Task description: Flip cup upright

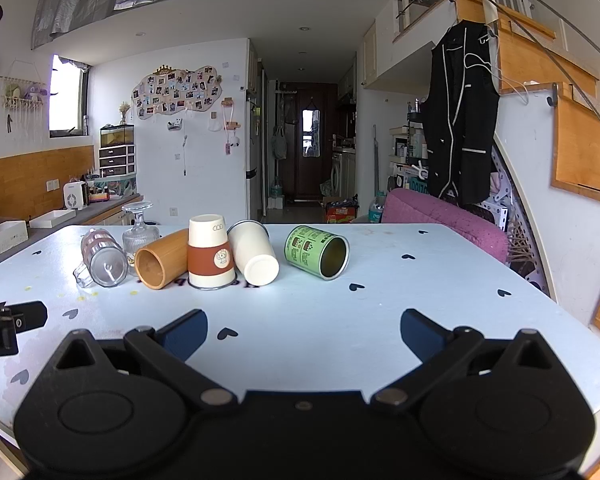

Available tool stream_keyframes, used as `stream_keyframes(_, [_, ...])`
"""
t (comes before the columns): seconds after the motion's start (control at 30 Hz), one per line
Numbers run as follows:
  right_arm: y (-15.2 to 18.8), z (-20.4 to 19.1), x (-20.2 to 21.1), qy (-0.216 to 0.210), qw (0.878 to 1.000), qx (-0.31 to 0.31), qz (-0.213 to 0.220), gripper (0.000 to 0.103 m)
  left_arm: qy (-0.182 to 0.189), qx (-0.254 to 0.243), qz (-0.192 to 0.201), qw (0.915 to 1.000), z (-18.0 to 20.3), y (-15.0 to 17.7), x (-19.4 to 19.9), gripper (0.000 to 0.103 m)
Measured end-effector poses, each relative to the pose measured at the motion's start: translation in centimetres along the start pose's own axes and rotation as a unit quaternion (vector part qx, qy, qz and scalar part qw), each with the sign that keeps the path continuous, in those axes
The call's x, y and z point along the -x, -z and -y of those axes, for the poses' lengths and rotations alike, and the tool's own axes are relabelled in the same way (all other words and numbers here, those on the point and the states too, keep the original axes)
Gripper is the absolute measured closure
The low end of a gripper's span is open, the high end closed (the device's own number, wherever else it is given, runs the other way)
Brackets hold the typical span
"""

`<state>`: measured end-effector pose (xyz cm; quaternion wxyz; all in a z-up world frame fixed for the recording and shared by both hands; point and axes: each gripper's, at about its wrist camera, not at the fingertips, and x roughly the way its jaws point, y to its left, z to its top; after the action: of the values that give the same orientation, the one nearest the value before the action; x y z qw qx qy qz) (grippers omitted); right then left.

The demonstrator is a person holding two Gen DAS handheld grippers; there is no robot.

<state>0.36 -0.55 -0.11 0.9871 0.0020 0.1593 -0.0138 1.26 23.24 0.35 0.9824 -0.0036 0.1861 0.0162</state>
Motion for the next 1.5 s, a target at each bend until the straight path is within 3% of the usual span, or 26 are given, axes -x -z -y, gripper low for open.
stream_keyframes(0.87, [0.0,0.0,0.0,-0.001,1.000,-0.001,0.000,0.000,0.000,0.000,0.000,1.0000,0.0,0.0,0.0,0.000])
stream_keyframes(1.13, [-0.1,1.9,-0.7,0.005,0.999,-0.042,0.006,0.000,0.005,-0.001,-0.011,0.9999,0.2,0.6,-0.5,0.000])
stream_keyframes(1.37, [-2.2,4.5,-4.6,-0.007,1.000,-0.028,-0.012,0.000,0.010,-0.005,-0.027,0.9996,0.6,1.2,-1.6,0.000])
stream_keyframes(1.5, [-3.8,5.7,-7.9,-0.036,0.999,0.010,-0.015,0.000,0.009,-0.007,-0.037,0.9992,0.7,1.4,-2.5,0.000])
